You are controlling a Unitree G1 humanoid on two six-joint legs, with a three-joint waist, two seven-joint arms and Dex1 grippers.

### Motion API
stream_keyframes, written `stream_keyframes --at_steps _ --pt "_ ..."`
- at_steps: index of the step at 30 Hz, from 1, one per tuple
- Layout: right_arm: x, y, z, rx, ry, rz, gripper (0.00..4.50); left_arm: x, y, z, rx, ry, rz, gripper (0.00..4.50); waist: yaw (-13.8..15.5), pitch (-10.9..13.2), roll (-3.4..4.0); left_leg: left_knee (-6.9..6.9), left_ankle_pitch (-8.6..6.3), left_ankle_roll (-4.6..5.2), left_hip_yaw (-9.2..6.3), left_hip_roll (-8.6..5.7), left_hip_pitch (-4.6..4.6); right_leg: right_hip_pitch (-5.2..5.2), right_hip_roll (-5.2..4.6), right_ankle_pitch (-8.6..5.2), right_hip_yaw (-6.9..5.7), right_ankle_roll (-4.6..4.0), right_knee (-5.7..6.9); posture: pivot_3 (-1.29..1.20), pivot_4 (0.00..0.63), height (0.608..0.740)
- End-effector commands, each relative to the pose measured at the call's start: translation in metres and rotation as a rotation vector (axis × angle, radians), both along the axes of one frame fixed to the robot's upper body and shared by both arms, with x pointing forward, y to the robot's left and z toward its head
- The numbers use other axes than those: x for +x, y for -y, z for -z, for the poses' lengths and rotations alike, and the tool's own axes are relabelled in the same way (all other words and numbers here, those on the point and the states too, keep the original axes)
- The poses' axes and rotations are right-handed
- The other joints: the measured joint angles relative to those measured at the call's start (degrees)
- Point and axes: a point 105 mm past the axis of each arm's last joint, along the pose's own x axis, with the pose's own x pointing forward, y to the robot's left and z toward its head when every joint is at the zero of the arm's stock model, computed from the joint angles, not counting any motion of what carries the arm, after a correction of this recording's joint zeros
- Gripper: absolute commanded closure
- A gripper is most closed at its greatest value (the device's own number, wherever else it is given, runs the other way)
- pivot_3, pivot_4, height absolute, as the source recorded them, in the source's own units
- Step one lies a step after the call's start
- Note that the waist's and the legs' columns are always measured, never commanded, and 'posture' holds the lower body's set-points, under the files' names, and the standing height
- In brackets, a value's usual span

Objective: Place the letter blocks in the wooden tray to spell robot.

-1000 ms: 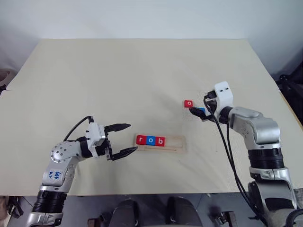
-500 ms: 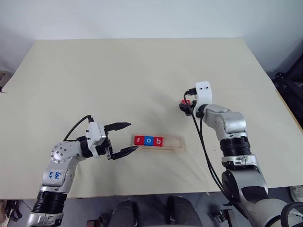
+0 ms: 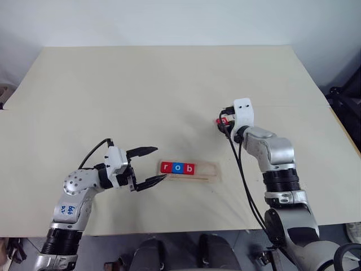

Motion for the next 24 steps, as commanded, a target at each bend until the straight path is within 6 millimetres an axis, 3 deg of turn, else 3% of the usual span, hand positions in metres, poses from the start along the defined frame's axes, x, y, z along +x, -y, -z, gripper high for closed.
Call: stream_keyframes --at_steps 1,5,13,17,24 --pt "-0.017 0.010 -0.025 -0.010 0.068 -0.026 3.06 0.000 0.003 -0.002 0.001 0.012 0.032 0.00 0.04 0.00 0.00 -0.01 0.00 0.00 -0.01 0.00 0.00 -0.01 0.00 0.00 0.01 0.00 -0.01 0.00 0.150 0.740" --pt "-0.052 0.025 -0.024 -0.036 0.039 -0.042 3.06 0.002 0.006 -0.001 0.004 -0.003 0.064 0.00 0.24 0.00 0.00 -0.03 0.00 0.00 -0.05 0.00 -0.02 -0.02 0.01 0.00 -0.02 0.00 -0.02 0.00 0.150 0.740" --pt "-0.125 0.038 0.021 -0.006 -0.154 0.016 3.06 0.006 0.007 0.002 0.013 -0.023 0.106 0.00 0.29 0.00 -0.01 -0.04 -0.01 0.02 -0.14 0.00 -0.01 -0.02 0.02 0.00 0.00 0.00 -0.03 0.00 0.150 0.740" --pt "-0.143 0.037 0.033 0.012 -0.203 0.056 3.06 0.009 0.006 0.002 0.017 -0.027 0.118 0.00 0.16 0.00 -0.01 -0.04 -0.02 0.04 -0.12 -0.02 0.00 -0.02 0.01 0.00 0.04 0.00 -0.04 0.00 0.150 0.740" --pt "-0.150 0.025 0.040 0.060 -0.270 -0.022 0.65 0.010 0.004 0.001 0.021 -0.021 0.113 0.00 0.17 -0.02 -0.03 -0.04 -0.03 0.06 -0.15 -0.03 0.01 -0.01 0.01 0.00 0.04 -0.01 -0.05 0.00 0.150 0.740"
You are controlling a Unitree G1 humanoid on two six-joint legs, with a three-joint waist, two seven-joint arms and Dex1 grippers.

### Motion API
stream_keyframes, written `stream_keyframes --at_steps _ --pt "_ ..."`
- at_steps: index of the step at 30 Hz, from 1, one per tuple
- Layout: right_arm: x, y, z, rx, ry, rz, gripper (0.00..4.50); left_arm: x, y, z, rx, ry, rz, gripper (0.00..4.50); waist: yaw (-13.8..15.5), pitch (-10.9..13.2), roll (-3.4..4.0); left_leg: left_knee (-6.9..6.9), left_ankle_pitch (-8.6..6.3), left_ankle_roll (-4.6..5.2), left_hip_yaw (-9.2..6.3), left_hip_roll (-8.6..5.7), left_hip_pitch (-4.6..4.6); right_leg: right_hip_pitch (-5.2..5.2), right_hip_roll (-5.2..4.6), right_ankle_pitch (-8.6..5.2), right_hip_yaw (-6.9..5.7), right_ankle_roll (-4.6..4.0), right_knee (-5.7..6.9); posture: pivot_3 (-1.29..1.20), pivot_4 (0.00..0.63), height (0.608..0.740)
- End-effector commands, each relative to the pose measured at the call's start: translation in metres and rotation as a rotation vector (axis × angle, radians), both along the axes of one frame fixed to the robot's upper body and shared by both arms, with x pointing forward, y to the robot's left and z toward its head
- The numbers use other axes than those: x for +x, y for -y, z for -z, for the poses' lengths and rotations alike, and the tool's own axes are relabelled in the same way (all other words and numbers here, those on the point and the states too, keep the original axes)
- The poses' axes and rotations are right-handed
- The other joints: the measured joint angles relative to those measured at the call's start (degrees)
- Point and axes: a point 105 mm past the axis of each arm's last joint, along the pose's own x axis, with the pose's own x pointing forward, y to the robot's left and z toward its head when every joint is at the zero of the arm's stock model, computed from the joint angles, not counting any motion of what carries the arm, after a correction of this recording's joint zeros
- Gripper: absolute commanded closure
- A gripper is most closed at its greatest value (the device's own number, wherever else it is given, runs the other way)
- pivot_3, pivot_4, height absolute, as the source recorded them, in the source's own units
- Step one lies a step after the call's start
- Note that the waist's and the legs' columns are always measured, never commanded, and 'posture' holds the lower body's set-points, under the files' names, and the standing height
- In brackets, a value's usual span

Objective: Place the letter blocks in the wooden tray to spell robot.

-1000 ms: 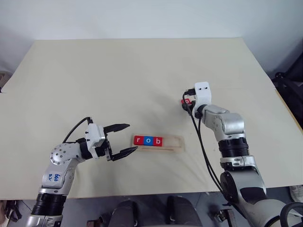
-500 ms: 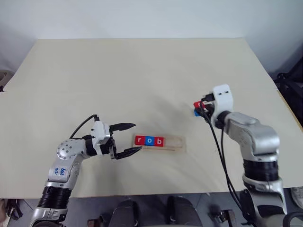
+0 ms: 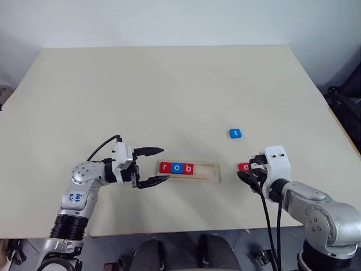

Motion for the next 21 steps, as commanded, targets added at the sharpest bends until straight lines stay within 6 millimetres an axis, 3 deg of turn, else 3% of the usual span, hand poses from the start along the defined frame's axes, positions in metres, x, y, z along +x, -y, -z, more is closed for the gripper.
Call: stream_keyframes --at_steps 1,2,9,14,21 --pt "-0.001 0.001 -0.005 0.023 -0.002 -0.057 0.31 0.000 -0.002 -0.006 -0.001 0.038 -0.006 0.00 0.00 -0.01 -0.01 0.00 0.00 0.00 0.00 0.00 0.00 0.00 0.00 0.00 0.00 0.00 0.00 0.00 0.150 0.740" --pt "0.000 0.003 -0.007 0.031 -0.005 -0.070 0.03 0.000 -0.003 -0.006 -0.001 0.039 -0.010 0.00 0.00 -0.01 -0.01 0.00 0.00 0.00 0.00 0.00 0.00 0.01 0.00 0.00 0.00 0.00 0.00 0.00 0.150 0.740" --pt "0.010 0.050 -0.019 -0.095 0.019 -0.394 0.03 -0.003 -0.009 -0.006 -0.006 0.052 -0.060 0.00 0.36 0.00 -0.03 0.00 -0.09 0.16 0.02 -0.06 0.03 0.09 -0.05 0.01 0.00 0.03 -0.14 0.00 0.150 0.740" --pt "0.010 0.047 -0.030 -0.136 0.156 -0.778 0.03 -0.007 -0.012 -0.006 -0.011 0.061 -0.087 0.00 0.01 0.01 -0.05 0.00 -0.08 0.14 0.04 -0.02 0.13 0.13 0.02 0.01 0.01 0.03 -0.10 0.00 0.150 0.740" --pt "0.030 0.049 -0.013 -0.256 0.184 -1.060 0.03 -0.020 -0.005 -0.010 -0.020 0.079 -0.043 0.00 0.07 0.04 -0.09 0.10 -0.07 0.12 0.08 -0.02 0.19 0.21 -0.02 0.02 0.02 0.05 -0.08 0.00 0.150 0.740"
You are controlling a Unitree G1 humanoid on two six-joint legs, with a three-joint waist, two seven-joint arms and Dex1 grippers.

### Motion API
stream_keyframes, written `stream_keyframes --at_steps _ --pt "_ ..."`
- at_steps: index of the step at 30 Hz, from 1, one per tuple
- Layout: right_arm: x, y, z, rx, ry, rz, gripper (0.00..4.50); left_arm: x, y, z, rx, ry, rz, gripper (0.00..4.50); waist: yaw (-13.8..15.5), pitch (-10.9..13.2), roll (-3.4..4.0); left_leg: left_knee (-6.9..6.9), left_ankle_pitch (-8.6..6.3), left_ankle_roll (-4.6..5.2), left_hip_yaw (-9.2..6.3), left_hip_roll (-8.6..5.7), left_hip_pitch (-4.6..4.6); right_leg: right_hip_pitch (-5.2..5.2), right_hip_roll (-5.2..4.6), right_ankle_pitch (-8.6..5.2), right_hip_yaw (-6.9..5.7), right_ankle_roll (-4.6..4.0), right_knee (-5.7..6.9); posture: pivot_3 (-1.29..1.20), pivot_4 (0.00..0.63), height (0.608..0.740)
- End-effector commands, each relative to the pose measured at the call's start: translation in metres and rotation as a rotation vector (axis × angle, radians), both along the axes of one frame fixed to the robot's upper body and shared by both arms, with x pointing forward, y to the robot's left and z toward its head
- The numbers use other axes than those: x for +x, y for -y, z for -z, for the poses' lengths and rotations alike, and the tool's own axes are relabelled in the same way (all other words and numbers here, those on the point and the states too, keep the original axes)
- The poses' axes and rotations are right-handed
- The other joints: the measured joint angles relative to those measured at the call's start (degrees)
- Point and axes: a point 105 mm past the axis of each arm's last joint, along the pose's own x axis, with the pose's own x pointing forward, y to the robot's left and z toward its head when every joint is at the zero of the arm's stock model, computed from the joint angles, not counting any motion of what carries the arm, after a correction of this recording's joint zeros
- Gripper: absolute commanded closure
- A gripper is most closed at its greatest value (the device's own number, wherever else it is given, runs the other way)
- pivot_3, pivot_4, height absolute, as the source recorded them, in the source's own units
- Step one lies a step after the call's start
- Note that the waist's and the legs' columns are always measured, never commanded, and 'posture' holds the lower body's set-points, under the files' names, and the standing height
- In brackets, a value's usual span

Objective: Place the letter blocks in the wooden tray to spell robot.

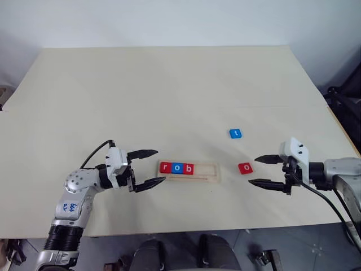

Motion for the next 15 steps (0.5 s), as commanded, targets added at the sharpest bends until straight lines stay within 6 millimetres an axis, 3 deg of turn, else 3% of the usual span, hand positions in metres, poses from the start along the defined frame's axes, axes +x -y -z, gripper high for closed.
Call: stream_keyframes --at_steps 1,9,15 --pt "0.009 0.001 0.006 -0.075 0.037 -0.114 0.03 -0.010 0.006 -0.013 -0.001 0.064 0.054 0.00 0.11 0.00 0.00 0.01 0.00 -0.01 -0.01 0.00 0.00 0.01 0.00 0.00 -0.02 0.00 0.01 0.00 0.150 0.740" --pt "0.035 -0.001 0.014 -0.120 0.032 -0.197 0.03 -0.022 0.013 -0.016 0.043 0.076 0.167 0.00 0.06 0.02 0.03 0.05 0.04 -0.07 0.02 0.01 -0.02 0.02 0.00 0.00 -0.06 0.00 0.01 0.00 0.150 0.740" --pt "0.034 -0.002 0.017 -0.111 -0.002 -0.233 1.99 -0.020 0.012 -0.021 0.048 0.090 0.170 0.00 0.10 0.01 0.03 0.06 0.04 -0.08 0.00 0.02 -0.01 0.06 0.00 0.00 -0.08 0.00 0.03 0.00 0.150 0.740"
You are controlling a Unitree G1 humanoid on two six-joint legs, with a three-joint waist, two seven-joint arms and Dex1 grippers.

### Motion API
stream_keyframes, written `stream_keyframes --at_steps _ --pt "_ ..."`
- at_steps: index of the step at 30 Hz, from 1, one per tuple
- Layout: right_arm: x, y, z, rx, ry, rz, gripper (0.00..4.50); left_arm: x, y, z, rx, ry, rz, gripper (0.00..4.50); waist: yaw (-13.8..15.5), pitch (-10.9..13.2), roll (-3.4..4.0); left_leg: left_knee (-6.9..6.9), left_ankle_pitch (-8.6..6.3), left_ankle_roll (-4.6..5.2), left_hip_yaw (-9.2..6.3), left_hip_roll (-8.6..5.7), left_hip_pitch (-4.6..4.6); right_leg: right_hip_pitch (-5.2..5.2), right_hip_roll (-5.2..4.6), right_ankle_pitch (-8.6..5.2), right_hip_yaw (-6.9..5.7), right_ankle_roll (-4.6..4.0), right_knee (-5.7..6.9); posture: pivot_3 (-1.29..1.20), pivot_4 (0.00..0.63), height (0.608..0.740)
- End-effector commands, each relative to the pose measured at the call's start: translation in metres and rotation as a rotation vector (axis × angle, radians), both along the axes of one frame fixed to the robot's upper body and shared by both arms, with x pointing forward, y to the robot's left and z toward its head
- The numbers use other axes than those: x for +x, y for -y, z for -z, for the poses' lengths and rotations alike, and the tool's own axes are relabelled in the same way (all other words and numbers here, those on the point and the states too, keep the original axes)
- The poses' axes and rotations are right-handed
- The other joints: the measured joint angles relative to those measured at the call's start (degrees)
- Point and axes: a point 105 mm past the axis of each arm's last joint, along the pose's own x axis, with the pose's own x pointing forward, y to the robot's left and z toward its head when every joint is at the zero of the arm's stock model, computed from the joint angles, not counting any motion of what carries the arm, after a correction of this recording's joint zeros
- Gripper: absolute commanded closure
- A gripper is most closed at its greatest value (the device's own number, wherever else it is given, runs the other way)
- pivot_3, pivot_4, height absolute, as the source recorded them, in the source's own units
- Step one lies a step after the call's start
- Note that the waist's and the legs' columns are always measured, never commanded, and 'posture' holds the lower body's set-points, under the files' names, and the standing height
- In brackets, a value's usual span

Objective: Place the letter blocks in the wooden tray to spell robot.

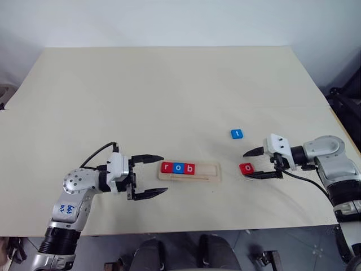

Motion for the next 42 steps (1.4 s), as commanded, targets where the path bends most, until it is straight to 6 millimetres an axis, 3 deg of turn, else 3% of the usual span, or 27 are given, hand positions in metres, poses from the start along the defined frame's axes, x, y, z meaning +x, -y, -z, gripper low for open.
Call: stream_keyframes --at_steps 1,3,7,12,20,35,42 --pt "-0.005 -0.001 0.003 0.004 -0.033 -0.042 2.35 -0.002 0.001 -0.011 -0.005 0.046 0.019 0.00 0.00 0.00 0.00 0.01 0.00 0.00 0.00 0.00 0.00 0.01 -0.01 0.00 0.00 0.00 0.00 0.00 0.150 0.740" --pt "-0.006 -0.002 0.000 0.013 -0.021 -0.054 3.06 -0.001 0.000 -0.011 -0.004 0.046 0.014 0.00 -0.02 0.00 0.00 0.01 0.00 0.00 -0.01 0.00 0.00 0.00 -0.01 0.00 0.00 0.00 0.00 0.00 0.150 0.740" --pt "-0.003 -0.018 -0.014 0.046 -0.007 -0.068 3.05 0.000 -0.002 -0.010 -0.003 0.045 -0.005 0.00 -0.07 0.01 0.01 0.01 0.00 0.00 -0.02 0.00 0.00 0.00 -0.01 0.00 0.01 0.00 0.00 0.00 0.150 0.740" --pt "-0.011 -0.072 -0.035 0.133 -0.016 -0.117 3.05 0.004 -0.004 -0.008 -0.003 0.040 -0.033 0.00 -0.08 0.02 0.04 0.00 0.01 -0.02 -0.07 0.04 -0.01 -0.06 0.01 0.00 0.02 -0.01 0.06 0.00 0.150 0.740" --pt "-0.018 -0.128 -0.033 0.137 -0.033 -0.077 3.05 0.005 -0.003 -0.005 -0.003 0.032 -0.045 0.00 0.61 0.02 0.04 0.01 0.01 -0.01 -0.09 -0.03 -0.05 -0.07 -0.07 0.00 0.01 0.00 0.06 0.00 0.150 0.740" --pt "-0.021 -0.131 -0.019 0.080 -0.046 -0.070 3.05 0.003 -0.004 -0.005 -0.014 0.036 -0.076 0.00 1.14 0.02 0.04 0.02 0.01 -0.01 -0.05 -0.01 -0.05 -0.09 0.00 0.00 0.01 -0.01 0.07 0.00 0.150 0.740" --pt "-0.023 -0.131 -0.019 0.104 -0.075 -0.054 0.56 0.004 -0.004 -0.005 -0.017 0.035 -0.081 0.00 1.18 0.02 0.04 0.02 0.01 -0.01 -0.04 -0.01 -0.05 -0.09 -0.01 0.00 0.01 0.00 0.07 0.00 0.150 0.740"
